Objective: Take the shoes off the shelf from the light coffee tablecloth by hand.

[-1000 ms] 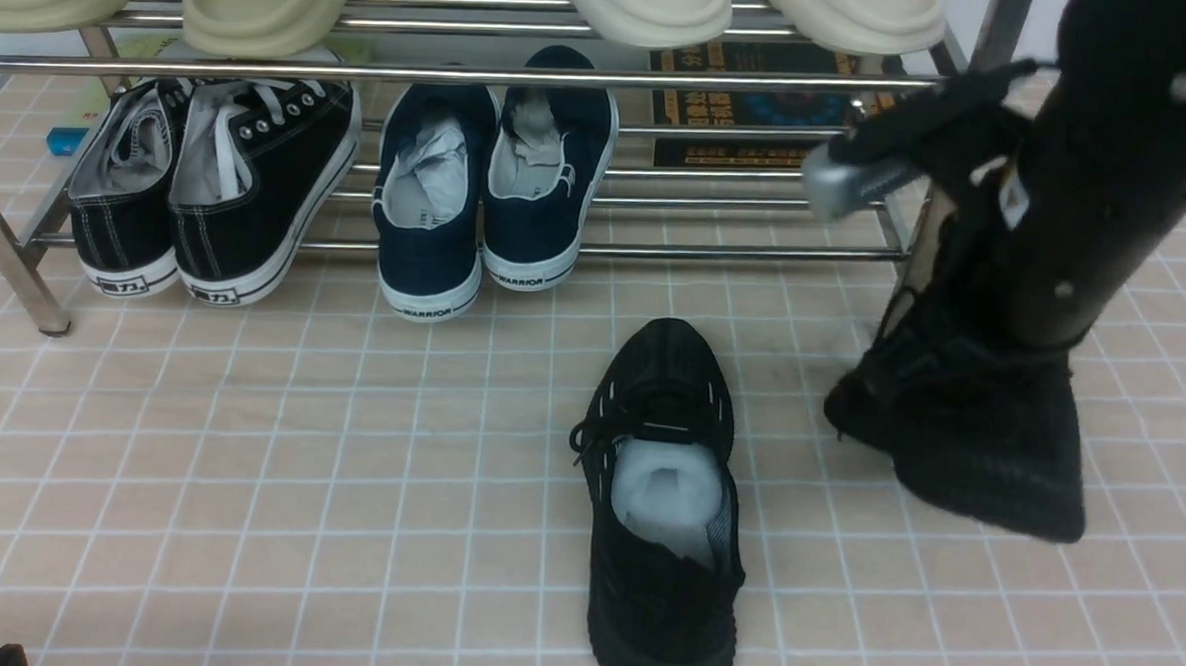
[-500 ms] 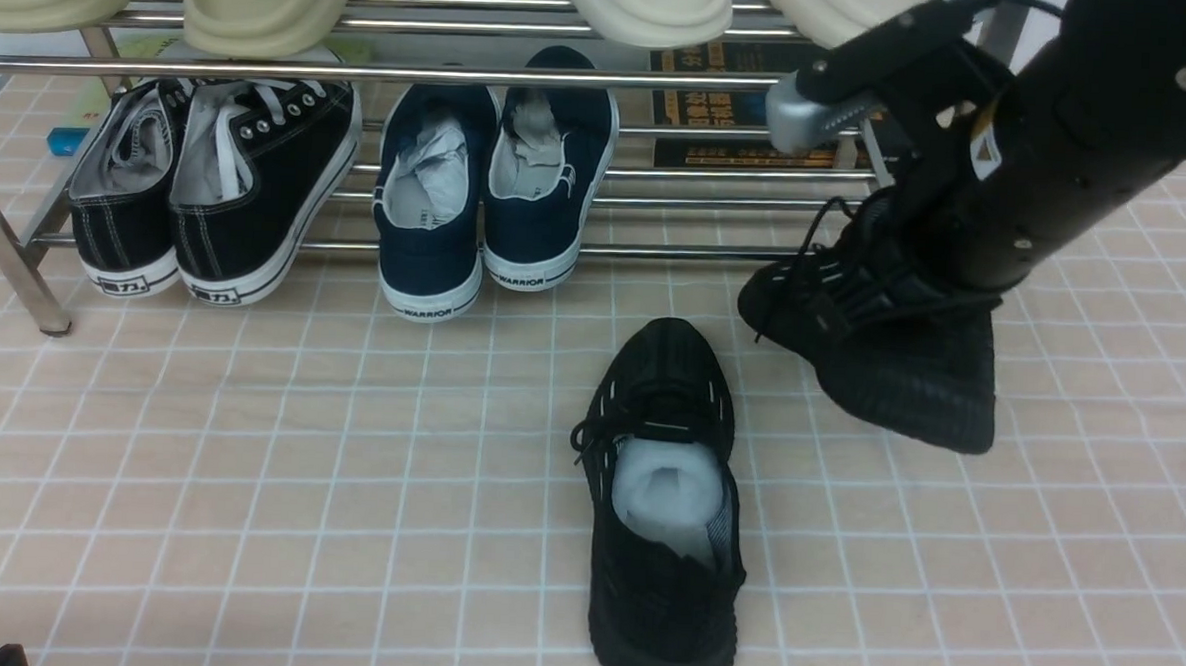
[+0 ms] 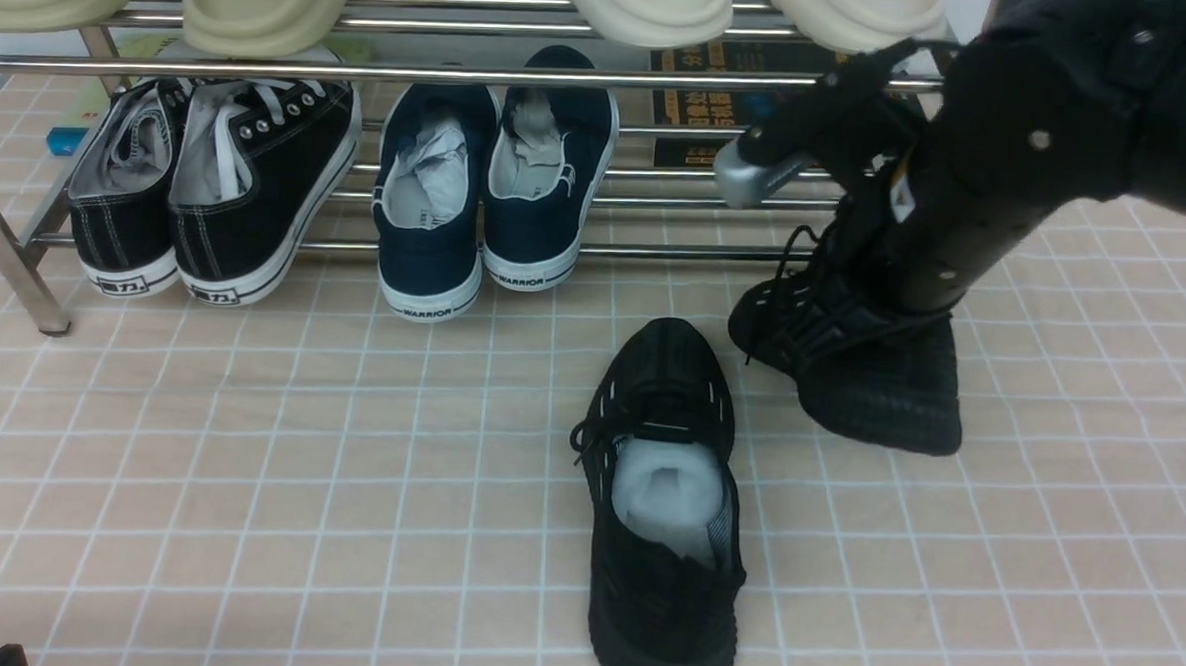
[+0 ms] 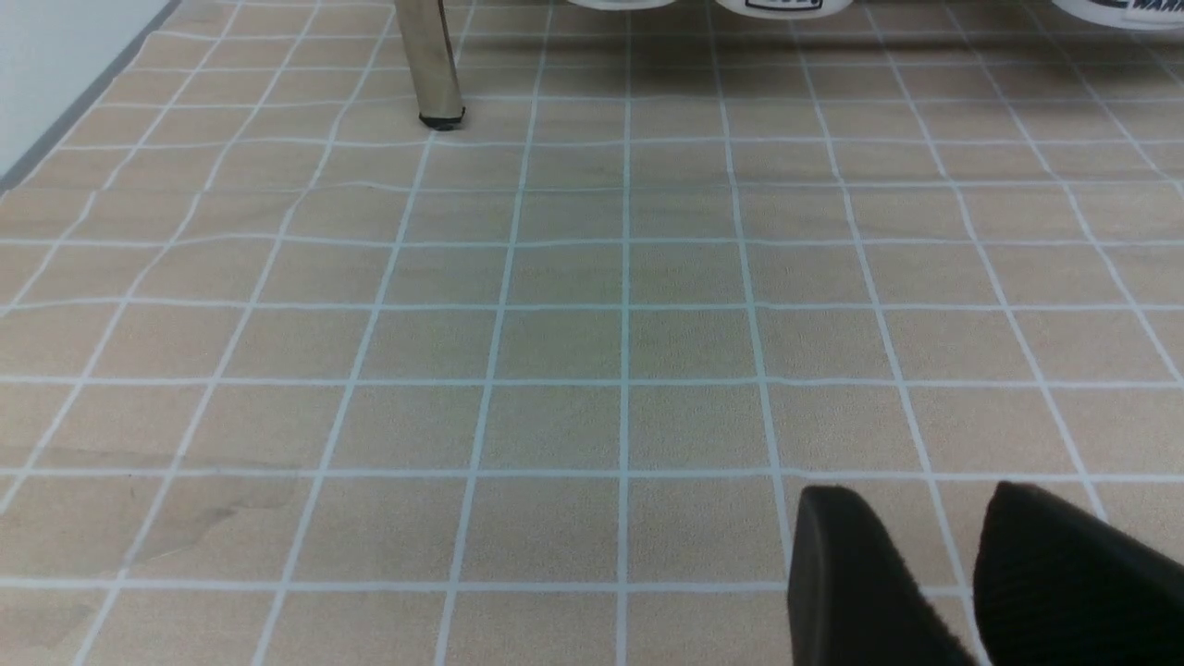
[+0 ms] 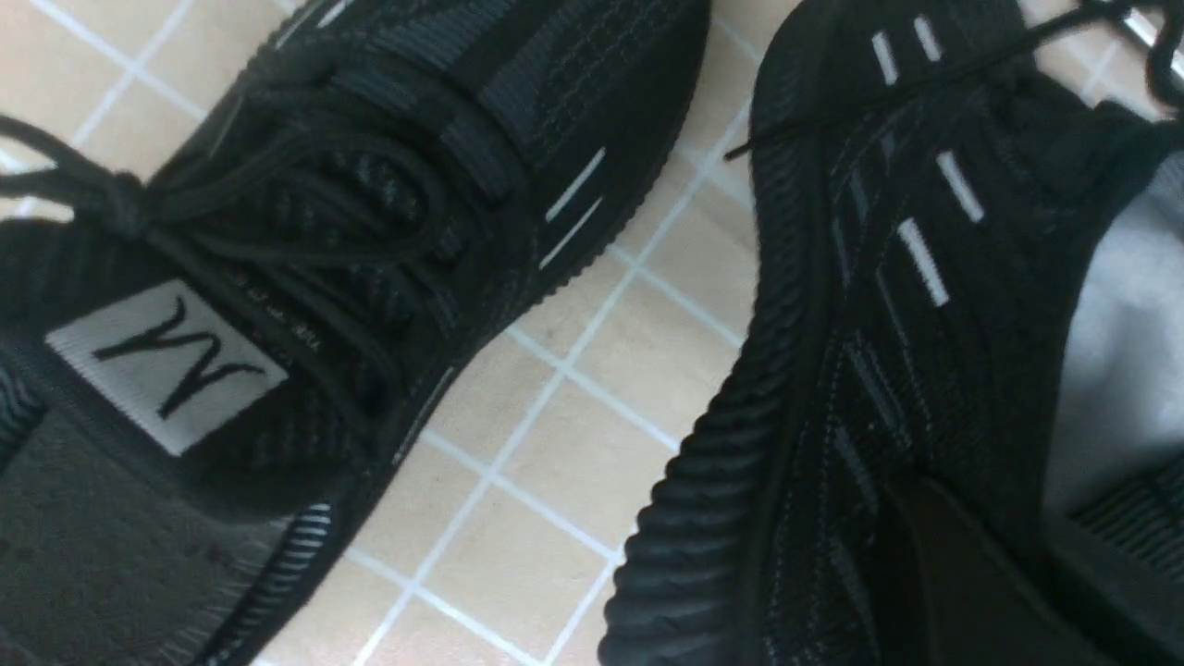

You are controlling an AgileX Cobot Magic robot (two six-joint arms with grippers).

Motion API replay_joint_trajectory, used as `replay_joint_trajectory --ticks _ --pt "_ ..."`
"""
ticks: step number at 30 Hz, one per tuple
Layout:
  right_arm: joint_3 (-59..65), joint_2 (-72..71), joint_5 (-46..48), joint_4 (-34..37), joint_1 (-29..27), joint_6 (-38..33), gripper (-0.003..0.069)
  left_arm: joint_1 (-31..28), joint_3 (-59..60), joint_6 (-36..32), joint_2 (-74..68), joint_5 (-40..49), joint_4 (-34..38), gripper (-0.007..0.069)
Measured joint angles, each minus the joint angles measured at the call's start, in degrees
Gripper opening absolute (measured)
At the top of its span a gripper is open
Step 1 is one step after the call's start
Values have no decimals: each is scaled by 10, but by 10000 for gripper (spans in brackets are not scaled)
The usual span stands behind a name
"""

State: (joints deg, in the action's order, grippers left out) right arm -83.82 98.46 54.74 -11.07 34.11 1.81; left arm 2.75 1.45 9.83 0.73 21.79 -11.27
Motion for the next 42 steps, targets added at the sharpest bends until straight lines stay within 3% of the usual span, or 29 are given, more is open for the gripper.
replay_joint_trajectory --ticks 16,20,25,29,31,34,42 --pt "-2 48 47 127 0 -6 53 0 0 -1 0 0 -1 240" --pt "-3 62 50 164 0 -6 159 0 0 -1 0 0 -1 240" --pt "-13 63 65 167 1 -7 356 0 0 -1 0 0 -1 240" --pt "-61 63 125 134 0 -11 419 0 0 -1 0 0 -1 240" --pt "-90 63 145 115 0 -13 413 0 0 -1 0 0 -1 240" --pt "-138 55 152 72 0 -13 341 0 0 -1 0 0 -1 240" --pt "-137 -57 162 44 0 -13 18 0 0 -1 0 0 -1 240"
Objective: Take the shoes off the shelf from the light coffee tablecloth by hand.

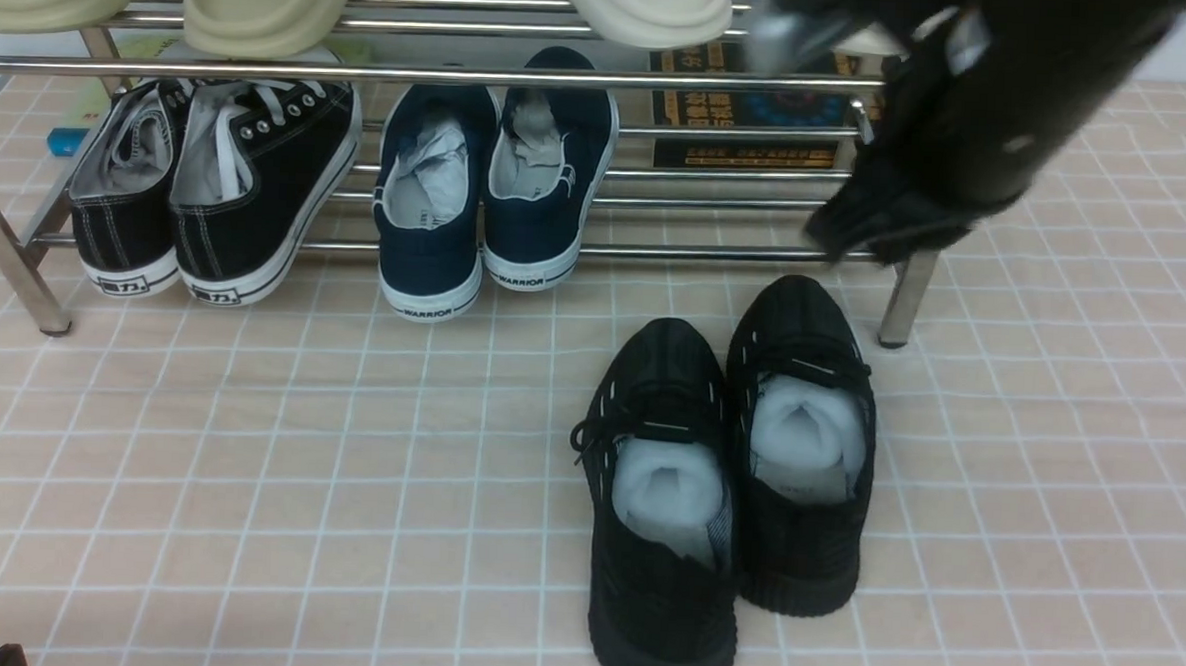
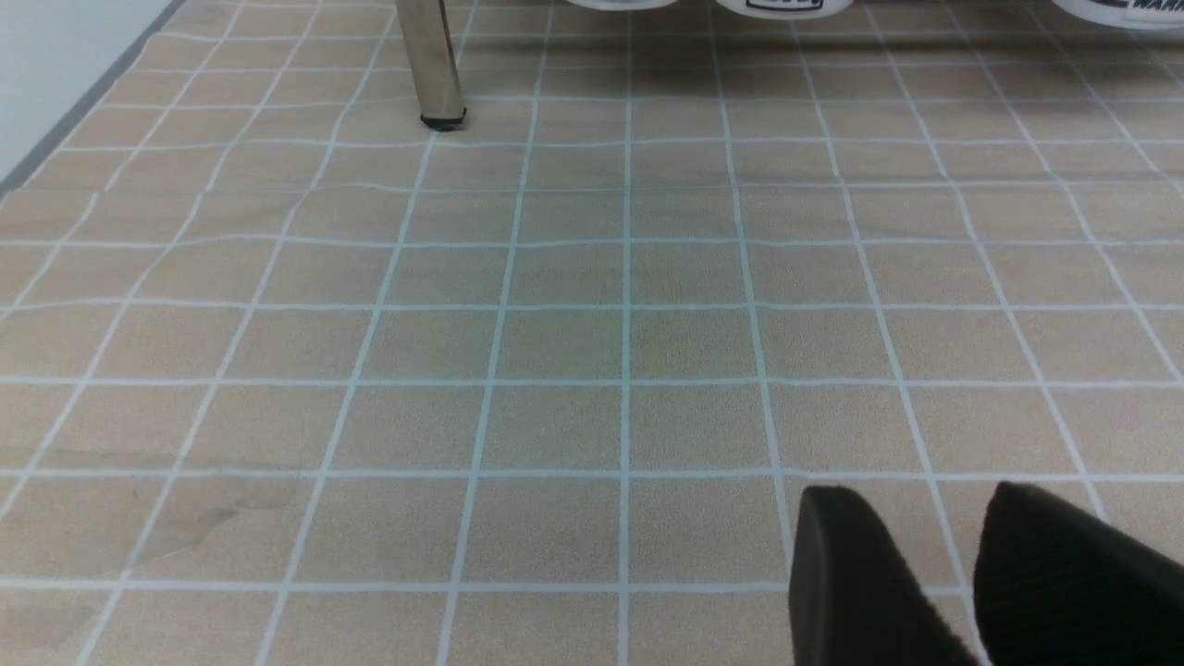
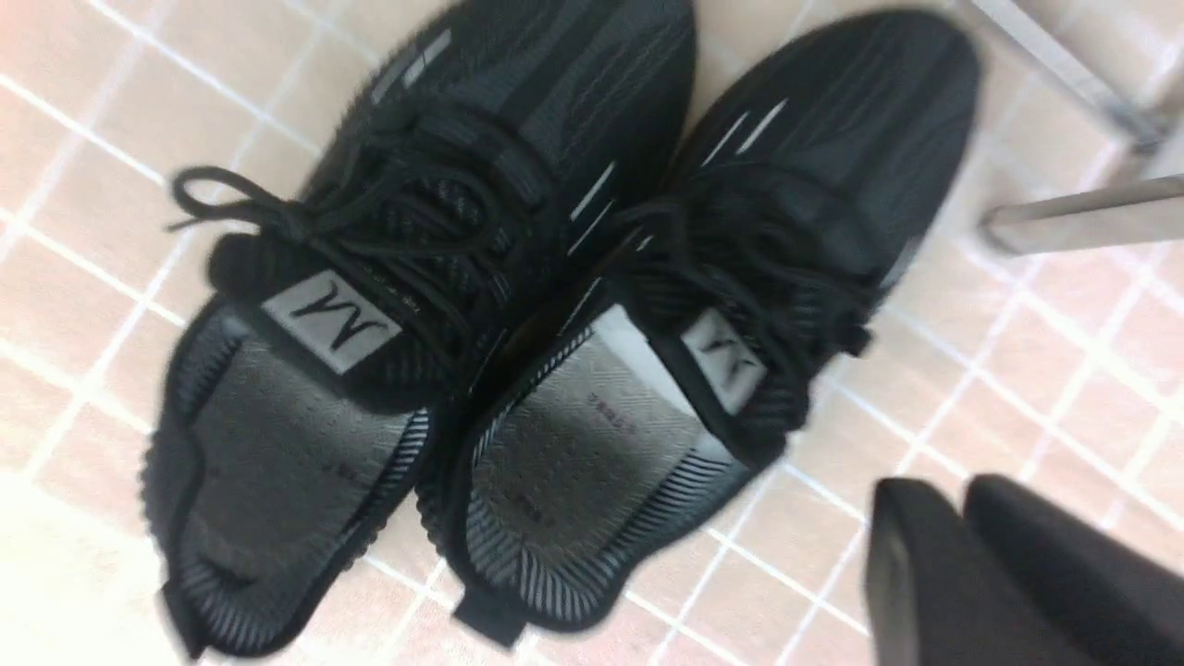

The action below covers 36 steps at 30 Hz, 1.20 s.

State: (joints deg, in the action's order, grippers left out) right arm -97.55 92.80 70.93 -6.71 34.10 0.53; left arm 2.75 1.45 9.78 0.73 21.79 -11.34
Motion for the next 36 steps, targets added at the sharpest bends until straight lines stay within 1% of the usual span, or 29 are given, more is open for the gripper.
replay_joint_trajectory --ticks 2,7,8,9,13,15,16,17,18,19,21,24,26,29,31,32,33,36 --pt "10 -46 3 0 0 1 -13 0 0 0 0 0 0 240" --pt "28 -153 6 2 0 8 -15 0 0 0 0 0 0 240" --pt "43 -203 7 2 0 17 -15 0 0 0 0 0 0 240" --pt "43 -208 7 2 0 17 -15 0 0 0 0 0 0 240" --pt "124 -348 11 2 0 42 -15 0 0 0 0 0 0 240" --pt "157 -387 11 2 0 52 -15 0 0 0 0 0 0 240" --pt "203 -434 12 2 0 65 -15 0 0 0 0 0 0 240" --pt "217 -448 9 2 0 68 -15 0 0 0 0 0 0 240" --pt "286 -513 -11 2 0 82 -15 0 0 0 0 0 0 240" --pt "294 -521 -20 2 0 83 -15 0 0 0 0 0 0 240" --pt "406 -621 -102 0 0 104 -15 0 0 0 0 0 0 240" --pt "542 -717 -224 0 0 124 -13 0 0 0 0 0 0 240" --pt "606 -760 -291 0 0 132 -12 0 0 0 0 0 0 240" --pt "697 -788 -401 0 0 138 -10 0 0 0 0 0 0 240" --pt "714 -788 -428 0 0 138 -10 0 0 0 0 0 0 240" --pt "734 -785 -467 0 0 138 -10 0 0 0 0 0 0 240" --pt "741 -785 -484 0 0 138 -9 0 0 0 0 0 0 240" --pt "748 -785 -511 0 0 138 -6 0 0 0 0 0 0 240"
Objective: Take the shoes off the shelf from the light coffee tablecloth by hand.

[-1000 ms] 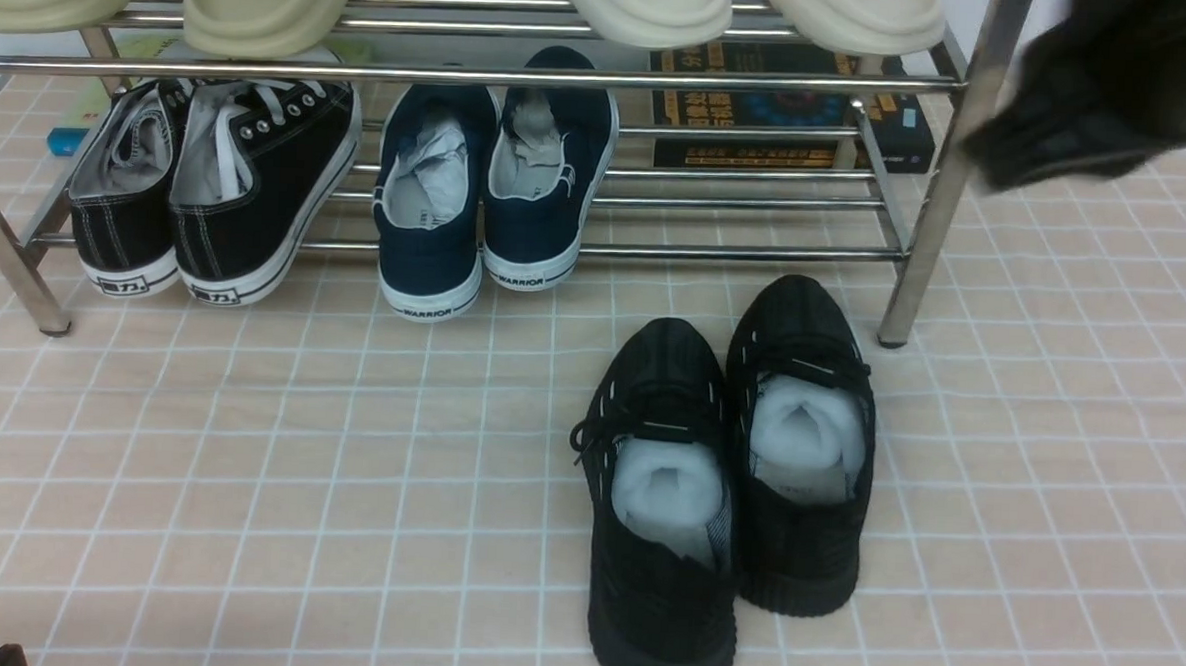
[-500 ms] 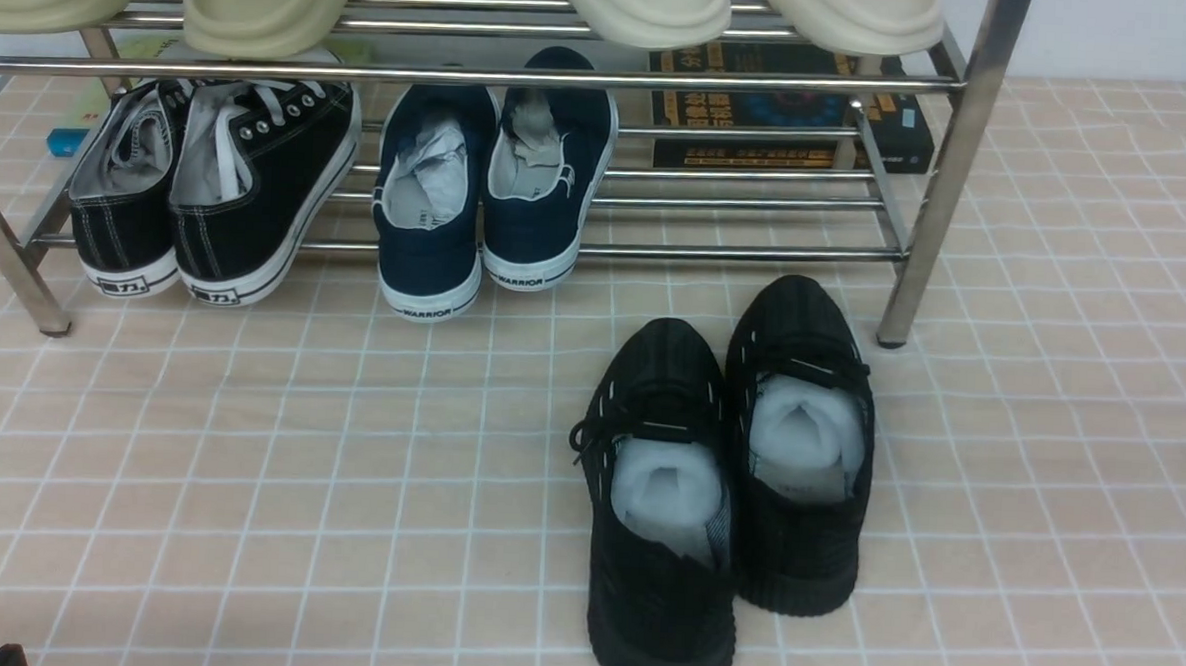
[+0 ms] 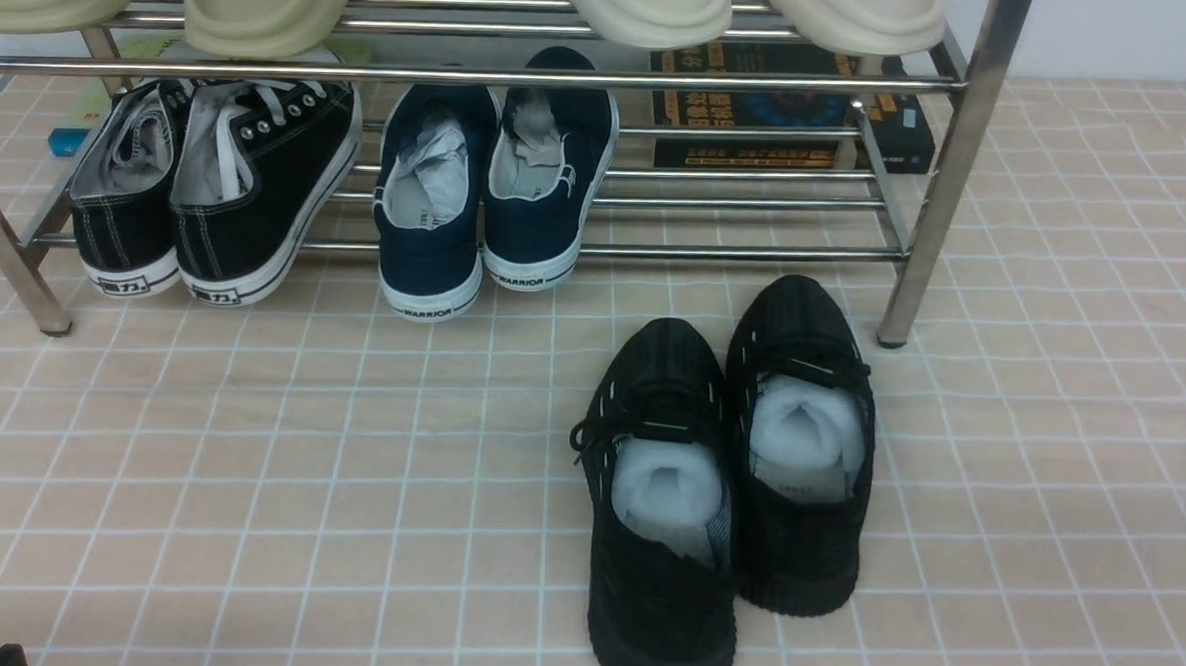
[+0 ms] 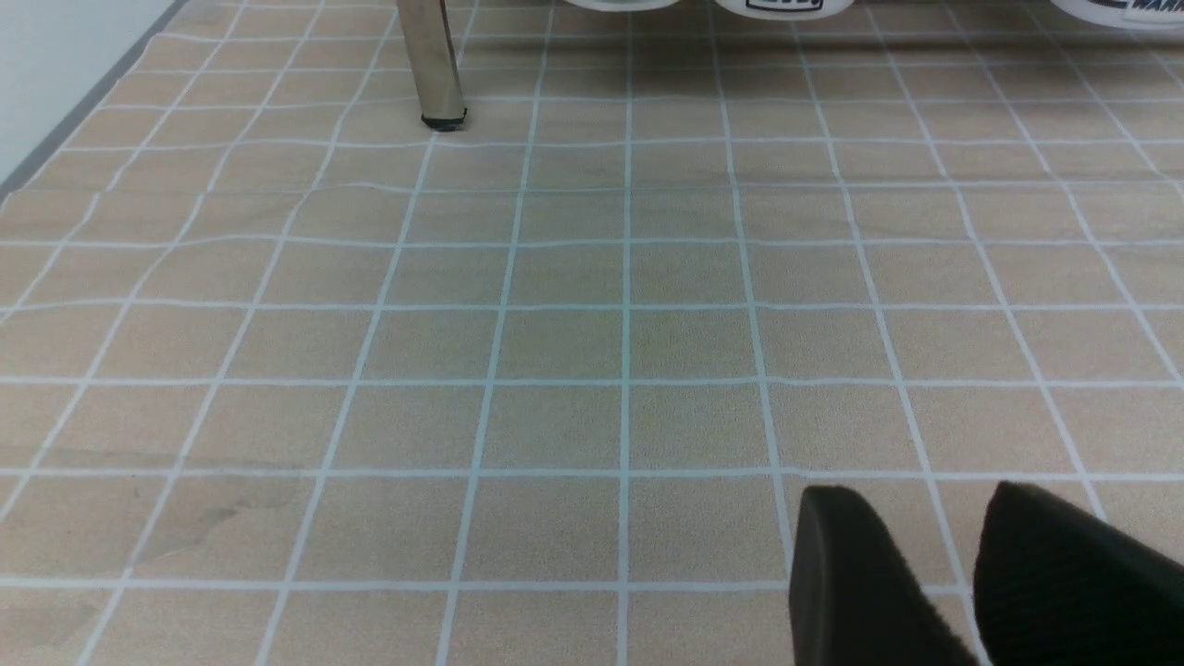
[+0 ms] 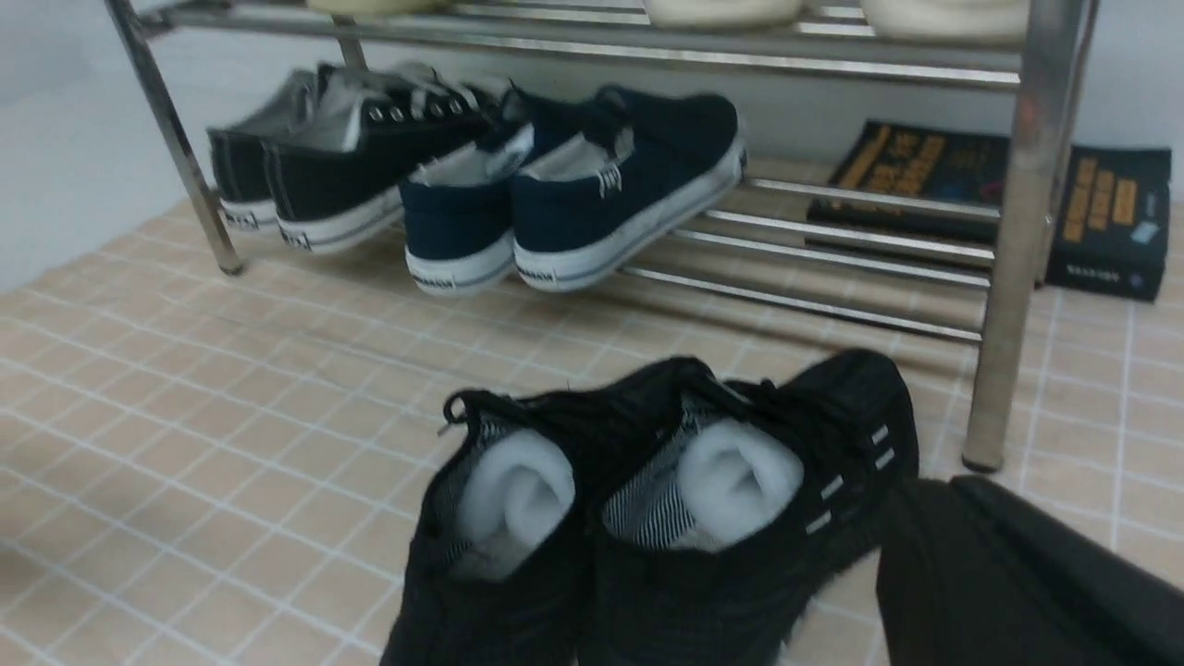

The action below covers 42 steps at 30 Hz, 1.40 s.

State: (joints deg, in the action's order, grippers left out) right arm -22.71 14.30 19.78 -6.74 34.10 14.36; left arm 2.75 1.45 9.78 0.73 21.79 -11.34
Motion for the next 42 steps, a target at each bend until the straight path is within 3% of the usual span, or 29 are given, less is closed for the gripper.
replay_joint_trajectory --ticks 34,38,42 --pt "24 -13 -14 20 -3 2 11 0 0 0 0 0 0 240" --pt "67 -26 -14 48 -61 2 13 0 0 0 0 0 0 241" --pt "138 -57 -5 58 -167 2 18 0 0 0 0 0 0 241"
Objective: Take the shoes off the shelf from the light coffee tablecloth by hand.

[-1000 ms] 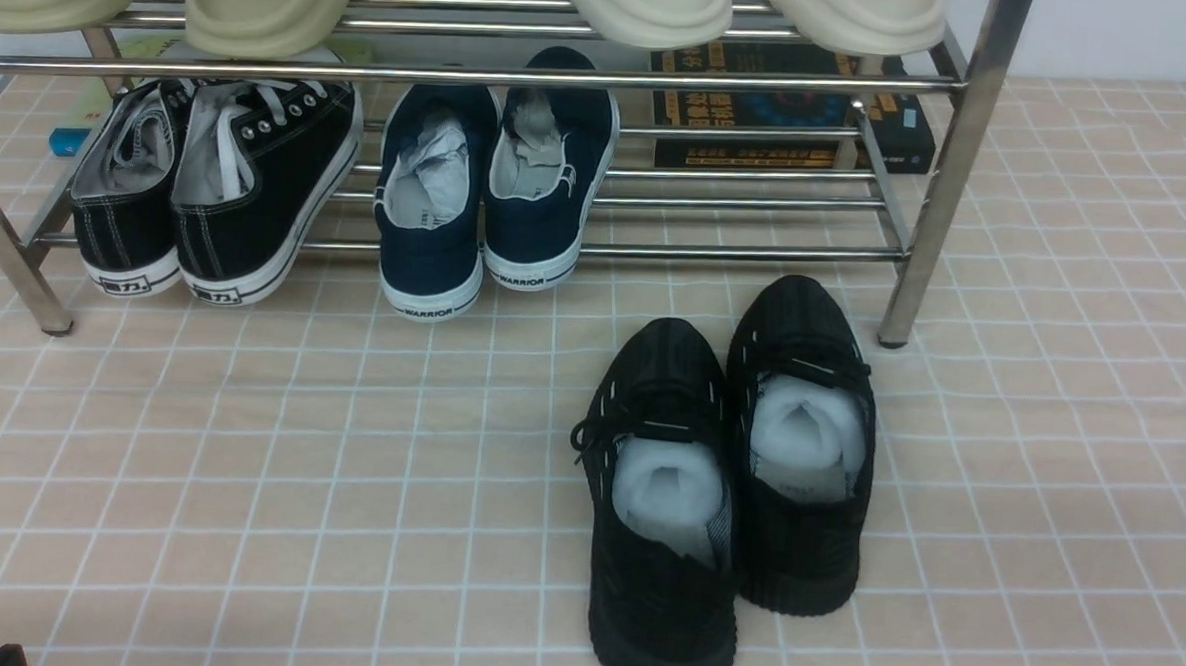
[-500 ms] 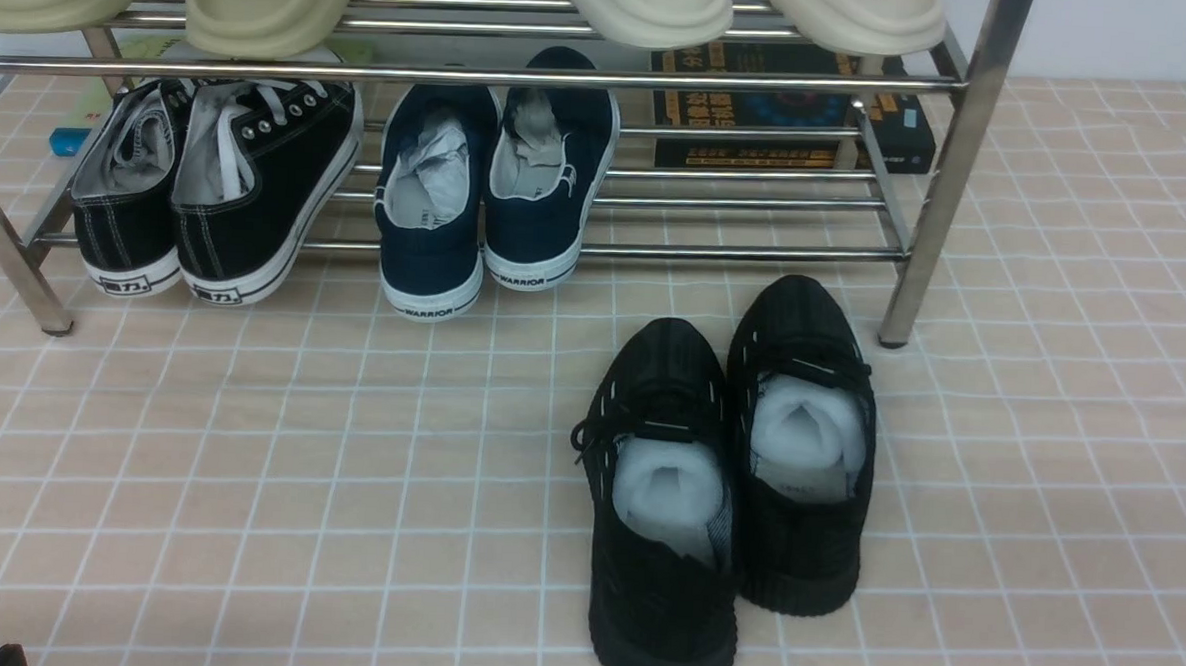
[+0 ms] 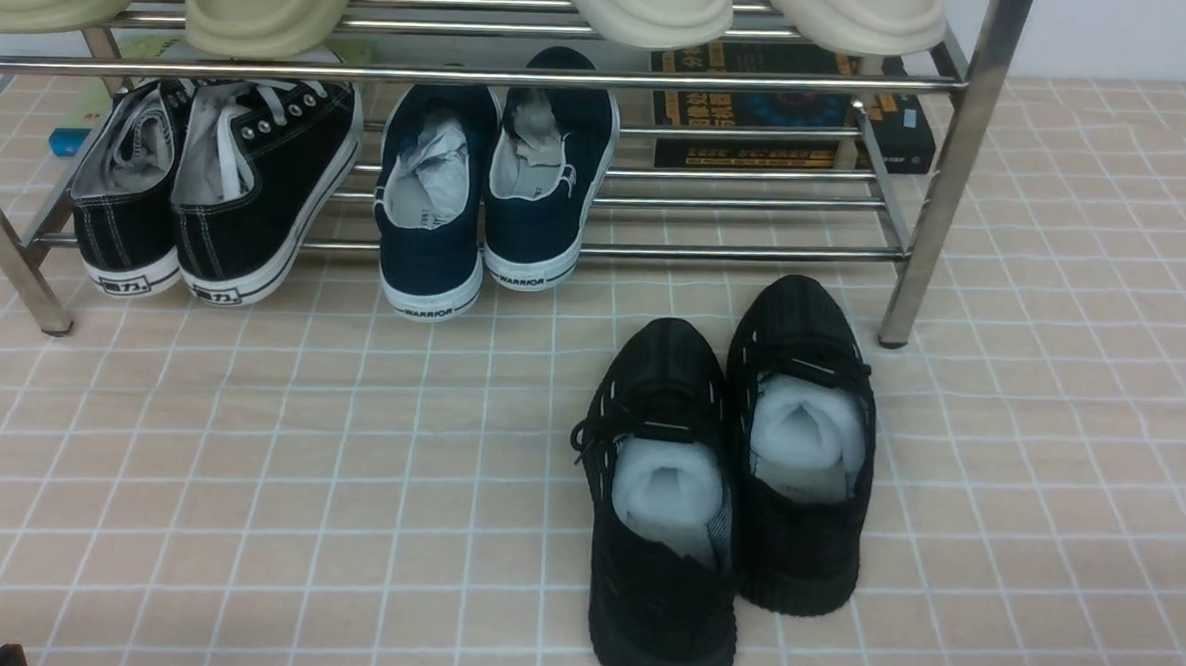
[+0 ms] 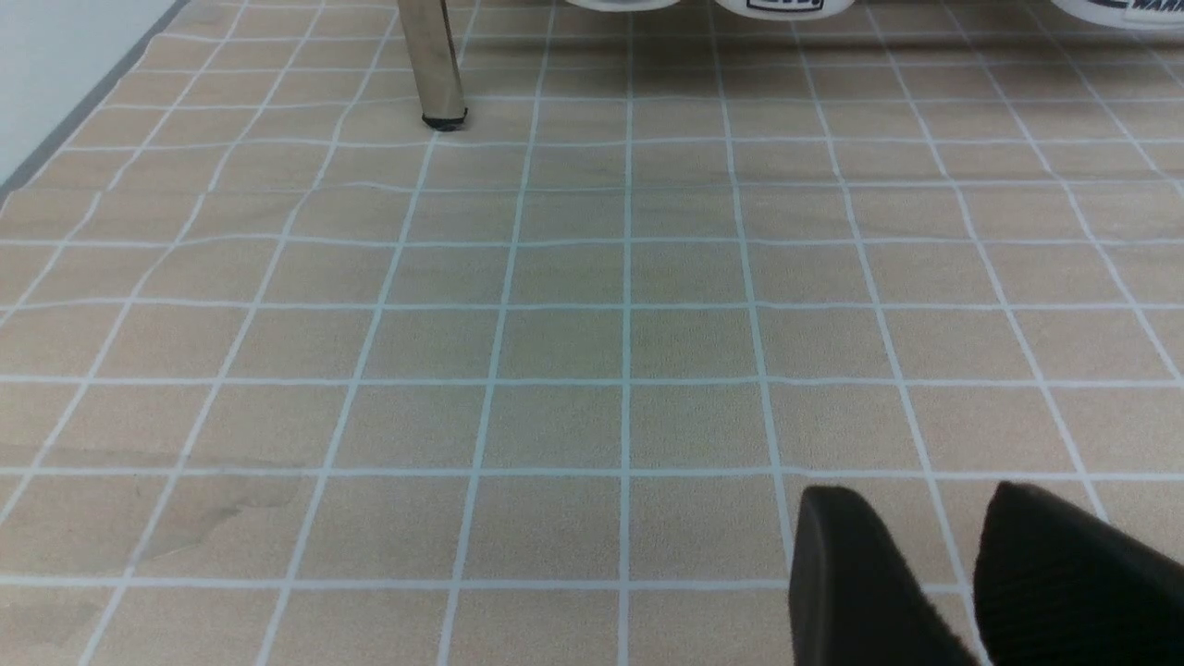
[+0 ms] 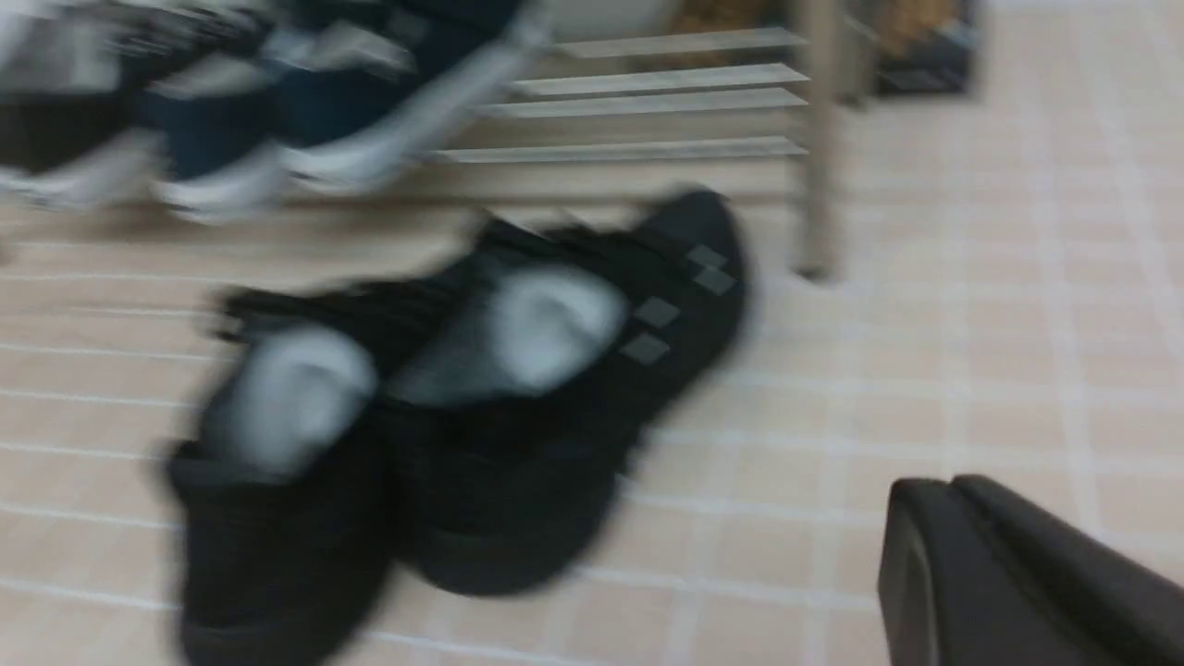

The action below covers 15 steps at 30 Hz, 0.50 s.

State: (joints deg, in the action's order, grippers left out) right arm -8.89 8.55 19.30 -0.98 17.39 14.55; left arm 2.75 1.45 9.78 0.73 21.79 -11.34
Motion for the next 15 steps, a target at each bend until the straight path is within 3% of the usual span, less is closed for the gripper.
replay_joint_trajectory --ticks 7,15 --pt "82 -60 12 1 -114 0 24 0 0 0 0 0 0 241" --pt "99 -91 21 -1 -148 0 34 0 0 0 0 0 0 241"
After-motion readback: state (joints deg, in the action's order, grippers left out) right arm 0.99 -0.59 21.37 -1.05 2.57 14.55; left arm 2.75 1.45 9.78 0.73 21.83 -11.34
